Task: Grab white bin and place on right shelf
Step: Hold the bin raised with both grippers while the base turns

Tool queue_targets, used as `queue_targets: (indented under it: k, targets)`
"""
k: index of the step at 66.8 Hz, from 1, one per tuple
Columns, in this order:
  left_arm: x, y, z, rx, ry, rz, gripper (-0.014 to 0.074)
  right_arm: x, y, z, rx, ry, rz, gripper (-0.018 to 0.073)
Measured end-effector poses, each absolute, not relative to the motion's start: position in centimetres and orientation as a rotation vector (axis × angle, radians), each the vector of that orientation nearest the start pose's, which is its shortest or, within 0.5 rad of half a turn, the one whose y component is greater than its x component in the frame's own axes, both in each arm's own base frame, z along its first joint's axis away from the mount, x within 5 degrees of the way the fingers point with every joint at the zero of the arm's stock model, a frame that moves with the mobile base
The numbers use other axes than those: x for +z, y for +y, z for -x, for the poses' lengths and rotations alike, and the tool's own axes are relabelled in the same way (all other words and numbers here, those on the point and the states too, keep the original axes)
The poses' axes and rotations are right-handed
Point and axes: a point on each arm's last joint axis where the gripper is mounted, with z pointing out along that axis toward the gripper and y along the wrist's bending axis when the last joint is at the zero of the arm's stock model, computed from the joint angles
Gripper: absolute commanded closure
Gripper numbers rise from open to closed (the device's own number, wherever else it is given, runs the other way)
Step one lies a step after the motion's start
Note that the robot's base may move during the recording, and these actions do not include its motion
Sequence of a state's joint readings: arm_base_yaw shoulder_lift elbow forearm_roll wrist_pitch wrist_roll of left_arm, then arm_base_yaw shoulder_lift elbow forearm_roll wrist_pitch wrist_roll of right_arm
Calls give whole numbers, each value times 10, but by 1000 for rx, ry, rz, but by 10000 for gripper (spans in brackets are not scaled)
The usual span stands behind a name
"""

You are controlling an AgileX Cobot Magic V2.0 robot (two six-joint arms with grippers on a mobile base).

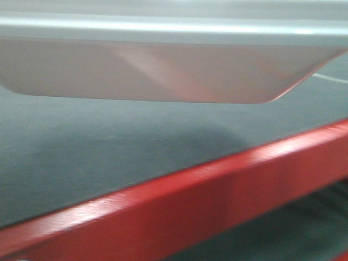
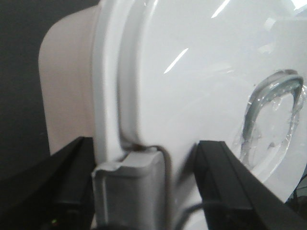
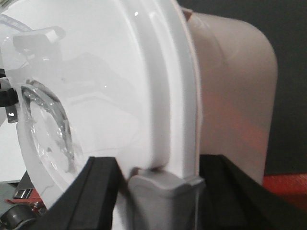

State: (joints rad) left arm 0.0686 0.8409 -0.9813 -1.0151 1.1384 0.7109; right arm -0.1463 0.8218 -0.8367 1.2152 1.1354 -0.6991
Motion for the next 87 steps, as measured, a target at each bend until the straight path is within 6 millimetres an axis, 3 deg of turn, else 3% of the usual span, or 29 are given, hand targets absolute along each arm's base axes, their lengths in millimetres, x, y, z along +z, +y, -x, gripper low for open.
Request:
queue_targets:
  k: [87]
  targets:
    - [403, -61, -131, -843, 1983, -531, 316, 379, 58, -134, 1058, 1965, 312, 157]
